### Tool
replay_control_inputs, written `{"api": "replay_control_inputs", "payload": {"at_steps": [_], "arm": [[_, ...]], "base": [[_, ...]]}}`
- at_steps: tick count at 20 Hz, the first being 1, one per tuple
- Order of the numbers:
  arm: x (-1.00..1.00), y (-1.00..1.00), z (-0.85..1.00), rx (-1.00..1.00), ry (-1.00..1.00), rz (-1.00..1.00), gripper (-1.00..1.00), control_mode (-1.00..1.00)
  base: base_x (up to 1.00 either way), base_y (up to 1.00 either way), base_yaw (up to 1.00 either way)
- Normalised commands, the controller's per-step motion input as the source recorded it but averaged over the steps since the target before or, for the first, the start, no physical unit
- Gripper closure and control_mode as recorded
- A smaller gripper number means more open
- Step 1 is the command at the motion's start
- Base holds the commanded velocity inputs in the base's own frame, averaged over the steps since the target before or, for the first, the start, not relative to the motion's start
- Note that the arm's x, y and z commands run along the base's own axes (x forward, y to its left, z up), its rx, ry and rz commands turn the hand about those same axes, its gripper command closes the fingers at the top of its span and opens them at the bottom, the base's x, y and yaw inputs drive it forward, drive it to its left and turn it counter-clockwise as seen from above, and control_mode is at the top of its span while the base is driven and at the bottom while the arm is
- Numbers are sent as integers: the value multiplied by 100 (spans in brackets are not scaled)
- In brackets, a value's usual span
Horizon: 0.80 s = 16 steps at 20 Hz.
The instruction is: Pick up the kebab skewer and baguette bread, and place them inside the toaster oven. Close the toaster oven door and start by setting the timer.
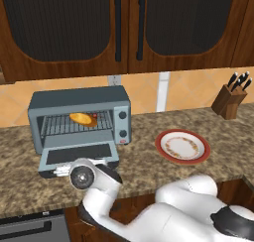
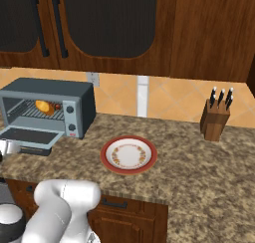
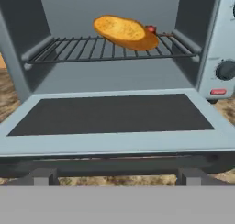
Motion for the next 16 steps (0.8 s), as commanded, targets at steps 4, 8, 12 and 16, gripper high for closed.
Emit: {"api": "replay_control_inputs", "payload": {"at_steps": [4, 8, 12, 16], "arm": [[-71, 0, -8, 2, 9, 0, -100, -100], [-65, 0, -22, 1, 7, 0, -100, -100], [-52, 0, -20, 0, 1, 0, -100, -100], [-30, 0, -11, 0, 0, 0, -100, -100]], "base": [[0, 0, 0], [0, 0, 0], [0, 0, 0], [0, 0, 0]]}}
